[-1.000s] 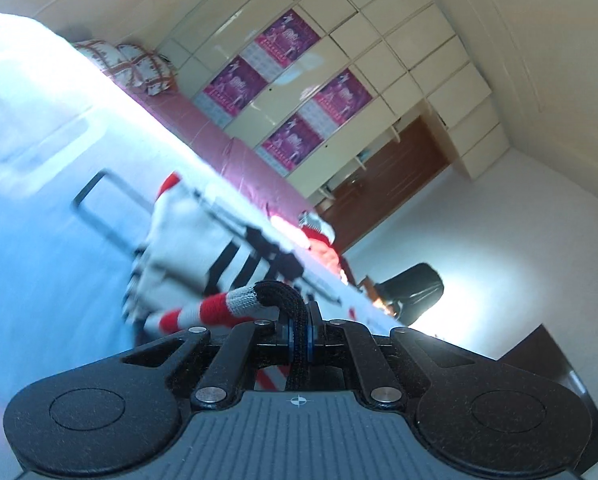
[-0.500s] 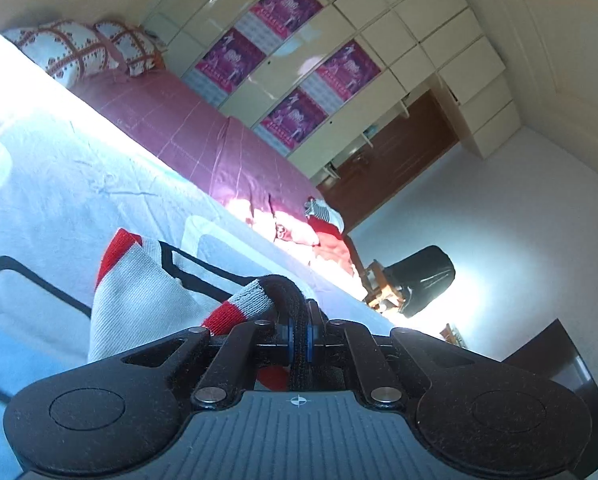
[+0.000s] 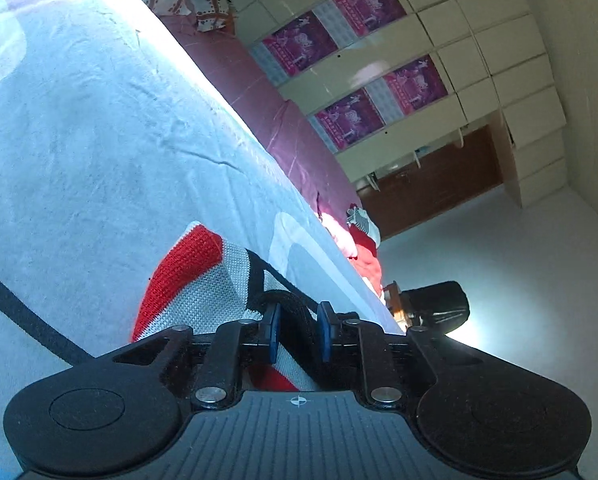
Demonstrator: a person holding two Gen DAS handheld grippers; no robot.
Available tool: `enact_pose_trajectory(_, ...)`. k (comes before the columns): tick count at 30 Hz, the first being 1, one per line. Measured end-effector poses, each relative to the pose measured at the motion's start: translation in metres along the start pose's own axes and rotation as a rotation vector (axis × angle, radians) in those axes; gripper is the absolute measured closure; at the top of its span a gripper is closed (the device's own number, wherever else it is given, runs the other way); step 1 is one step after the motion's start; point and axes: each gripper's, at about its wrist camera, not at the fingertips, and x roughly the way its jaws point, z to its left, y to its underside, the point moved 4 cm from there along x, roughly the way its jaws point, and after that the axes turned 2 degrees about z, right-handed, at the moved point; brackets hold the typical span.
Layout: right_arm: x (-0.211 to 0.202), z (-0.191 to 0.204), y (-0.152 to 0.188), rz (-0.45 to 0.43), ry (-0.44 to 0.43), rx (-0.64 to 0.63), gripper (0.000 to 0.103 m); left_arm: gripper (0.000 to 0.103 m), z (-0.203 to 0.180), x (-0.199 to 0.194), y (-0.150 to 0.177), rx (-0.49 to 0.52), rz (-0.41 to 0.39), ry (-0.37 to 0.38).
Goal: Fold small clothes
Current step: 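Lay the hem over the black collar and open both tools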
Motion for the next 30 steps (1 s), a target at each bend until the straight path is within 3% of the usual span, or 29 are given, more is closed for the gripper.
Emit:
enact_pose_trajectory(1,-0.003,0.003,0.003,-0.007,0.003,-0.03,0.056,0.078,-0.004,-0.002,0.001,0.029,-0.013,-0.007)
enact_pose_trajectory(4,-0.001,0.012,0.008,0.013,0.023,-0.129,0.057,0.058,-0.016,-0.007,-0.004,0.142,-0.056,-0.065)
enact_pose_trajectory(6,0.003,0.021,0.01,0.021,0.041,-0.194,0.057,0.057,-0.023,-0.006,-0.008,0.218,-0.05,-0.115)
enact_pose_trajectory(10,0.014,0.04,0.016,0.051,0.114,-0.316,0.058,0.057,-0.038,0.004,-0.006,0.404,0.047,-0.235)
enact_pose_trajectory(13,0.027,0.055,0.022,0.068,0.172,-0.436,0.057,0.057,-0.052,0.013,0.005,0.604,0.099,-0.335)
enact_pose_trajectory(14,0.031,0.06,0.026,0.077,0.205,-0.483,0.058,0.058,-0.058,0.016,0.008,0.657,0.106,-0.365)
enact_pose_trajectory(15,0.035,0.065,0.031,0.084,0.238,-0.532,0.057,0.072,-0.062,0.018,0.011,0.695,0.107,-0.382)
enact_pose_trajectory(17,0.041,0.074,0.04,0.079,0.302,-0.65,0.058,0.082,-0.07,0.014,0.016,0.746,0.085,-0.406)
enact_pose_trajectory(18,0.043,0.076,0.044,0.075,0.327,-0.689,0.062,0.086,-0.072,0.012,0.019,0.765,0.068,-0.418)
enact_pose_trajectory(21,0.043,0.081,0.049,0.055,0.372,-0.765,0.094,0.094,-0.076,0.001,0.019,0.756,0.014,-0.421)
enact_pose_trajectory(28,0.022,0.082,0.035,-0.057,0.382,-0.768,0.096,0.096,-0.069,-0.021,0.016,0.689,-0.112,-0.41)
enact_pose_trajectory(30,0.032,0.071,0.033,-0.019,0.417,-0.757,0.096,0.096,-0.058,-0.015,0.016,0.661,-0.074,-0.442)
